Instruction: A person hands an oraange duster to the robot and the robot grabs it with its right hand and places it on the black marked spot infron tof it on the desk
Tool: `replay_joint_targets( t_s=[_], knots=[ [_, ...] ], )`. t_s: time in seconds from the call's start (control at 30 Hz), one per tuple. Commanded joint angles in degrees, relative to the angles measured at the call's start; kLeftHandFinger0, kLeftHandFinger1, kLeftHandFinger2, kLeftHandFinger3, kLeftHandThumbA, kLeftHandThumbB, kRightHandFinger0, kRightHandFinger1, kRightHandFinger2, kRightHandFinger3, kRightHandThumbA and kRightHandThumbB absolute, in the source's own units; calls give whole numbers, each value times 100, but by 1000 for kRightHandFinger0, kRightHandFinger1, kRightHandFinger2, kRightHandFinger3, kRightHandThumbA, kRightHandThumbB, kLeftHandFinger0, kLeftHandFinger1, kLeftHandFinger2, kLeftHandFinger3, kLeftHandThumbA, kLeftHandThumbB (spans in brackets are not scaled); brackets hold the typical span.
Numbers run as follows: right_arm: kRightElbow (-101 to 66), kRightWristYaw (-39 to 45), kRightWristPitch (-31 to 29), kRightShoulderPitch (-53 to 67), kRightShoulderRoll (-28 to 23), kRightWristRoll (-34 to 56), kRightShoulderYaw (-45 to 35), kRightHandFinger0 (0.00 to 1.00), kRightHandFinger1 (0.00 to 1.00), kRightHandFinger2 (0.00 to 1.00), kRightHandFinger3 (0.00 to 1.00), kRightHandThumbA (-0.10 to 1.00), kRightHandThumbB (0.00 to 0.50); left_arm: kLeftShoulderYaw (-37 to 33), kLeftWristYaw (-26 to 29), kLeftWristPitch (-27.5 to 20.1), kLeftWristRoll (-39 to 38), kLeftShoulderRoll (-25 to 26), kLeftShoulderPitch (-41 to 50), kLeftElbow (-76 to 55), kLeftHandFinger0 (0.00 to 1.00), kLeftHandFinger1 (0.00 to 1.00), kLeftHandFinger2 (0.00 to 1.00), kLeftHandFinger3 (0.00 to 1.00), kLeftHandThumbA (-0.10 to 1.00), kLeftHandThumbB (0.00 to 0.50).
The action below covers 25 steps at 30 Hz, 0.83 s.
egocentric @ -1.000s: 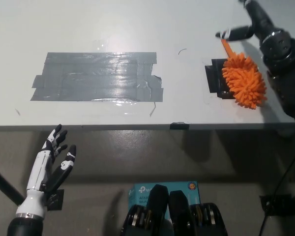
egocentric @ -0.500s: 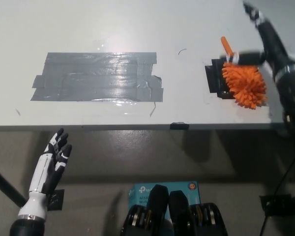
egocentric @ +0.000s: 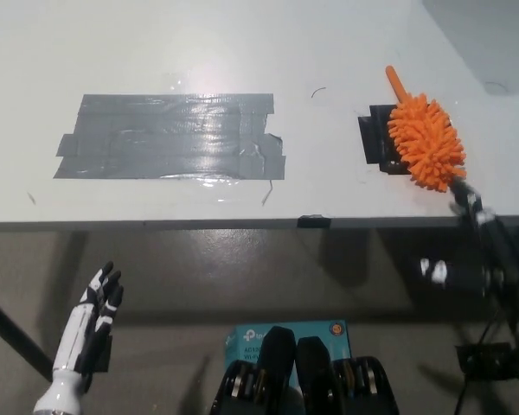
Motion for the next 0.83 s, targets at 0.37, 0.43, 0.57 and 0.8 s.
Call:
replay_joint_targets(
  t_s=[0.37, 0.43, 0.57, 0.8],
  knots=[
    [-197, -356, -2610, 744, 1230, -27, -306, 1000, 1000, 1000, 1000, 784, 108, -219, -112, -379, -86, 4, 91, -123, 966, 1000, 1000, 1000, 854, 138],
    [328, -362, -2637, 665, 1247, -122, -269, 1000, 1000, 1000, 1000, 782, 116, -215, -106, -391, -109, 3, 62, -96, 958, 1000, 1000, 1000, 840, 144],
    [964, -315, -2732, 529, 1229, -201, -244, 1000, 1000, 1000, 1000, 772, 135, -221, -74, -334, -68, 27, -2, -109, 950, 1000, 1000, 1000, 831, 149],
    [1339, -160, -2868, 411, 1192, -145, -256, 1000, 1000, 1000, 1000, 748, 173, -260, -18, -258, 69, 74, -86, -145, 954, 999, 998, 1000, 840, 135]
  ],
)
